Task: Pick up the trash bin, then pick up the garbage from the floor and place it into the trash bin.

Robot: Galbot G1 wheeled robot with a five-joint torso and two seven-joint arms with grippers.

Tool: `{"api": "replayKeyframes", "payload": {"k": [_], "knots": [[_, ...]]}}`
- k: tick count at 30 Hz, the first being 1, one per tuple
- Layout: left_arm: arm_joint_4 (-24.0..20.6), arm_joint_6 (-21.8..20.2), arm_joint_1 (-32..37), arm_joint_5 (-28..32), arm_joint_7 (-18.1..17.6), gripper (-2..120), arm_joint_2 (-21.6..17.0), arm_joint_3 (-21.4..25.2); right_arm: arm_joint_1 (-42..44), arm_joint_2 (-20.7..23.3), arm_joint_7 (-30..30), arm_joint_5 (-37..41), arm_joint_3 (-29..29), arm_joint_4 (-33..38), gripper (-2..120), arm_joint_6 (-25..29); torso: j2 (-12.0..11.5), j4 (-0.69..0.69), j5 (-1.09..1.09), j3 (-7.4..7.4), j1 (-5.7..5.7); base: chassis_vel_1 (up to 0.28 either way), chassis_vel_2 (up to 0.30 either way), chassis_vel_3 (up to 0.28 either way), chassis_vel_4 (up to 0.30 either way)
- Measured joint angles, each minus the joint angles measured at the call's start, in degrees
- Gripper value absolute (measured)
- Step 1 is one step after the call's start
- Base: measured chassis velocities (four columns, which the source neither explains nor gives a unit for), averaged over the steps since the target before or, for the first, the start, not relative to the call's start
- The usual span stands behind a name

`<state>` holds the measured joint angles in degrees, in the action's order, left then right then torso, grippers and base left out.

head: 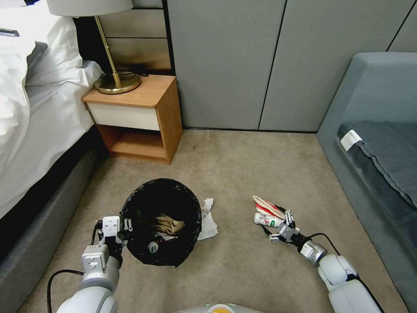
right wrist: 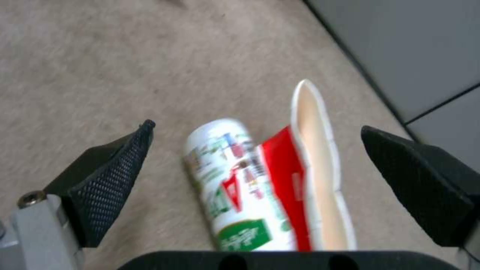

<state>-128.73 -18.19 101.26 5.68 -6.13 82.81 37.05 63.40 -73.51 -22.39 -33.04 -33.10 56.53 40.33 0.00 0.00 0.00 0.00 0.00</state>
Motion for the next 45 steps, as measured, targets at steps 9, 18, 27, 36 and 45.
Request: {"api": "replayKeyframes", "payload": {"k": [9, 18, 27, 36, 45], "knots": [[0.1, 0.0, 0.2, 0.1, 0.0, 1, 0.0, 0.4, -2.3, -1.0, 0.3, -3.1, -0.7, -4.9, 100, 0.5, 0.0, -0.01, 0.0, 0.0, 0.0, 0.0, 0.0, 0.0, 0.0], [0.1, 0.0, 0.6, 0.0, -0.1, 1, 0.1, 0.4, -5.4, -1.7, 2.2, -3.6, -1.0, -10.7, 100, 0.5, 0.0, 0.0, -0.01, 0.0, 0.0, 0.0, 0.0, 0.0, 0.0], [-0.3, 0.1, 1.2, -0.4, -0.2, 1, 0.3, 0.7, -8.9, -2.2, 2.6, -2.7, -1.2, -16.3, 100, 0.4, 0.0, 0.0, -0.01, 0.0, 0.0, 0.0, 0.0, 0.0, 0.0], [-0.5, 0.0, 1.2, -0.9, -0.3, 1, 0.6, 0.6, -10.8, -2.8, 2.5, -1.6, -0.5, -18.9, 100, 0.1, 0.0, 0.0, 0.0, 0.0, 0.0, 0.0, 0.0, 0.0, 0.0], [-0.5, -0.1, 1.4, -0.9, -0.4, 1, 0.6, 0.7, -13.5, -3.0, 1.9, -0.8, -1.6, -23.7, 100, 0.1, 0.0, -0.01, 0.0, 0.0, 0.0, 0.0, 0.0, 0.0, 0.0]]}}
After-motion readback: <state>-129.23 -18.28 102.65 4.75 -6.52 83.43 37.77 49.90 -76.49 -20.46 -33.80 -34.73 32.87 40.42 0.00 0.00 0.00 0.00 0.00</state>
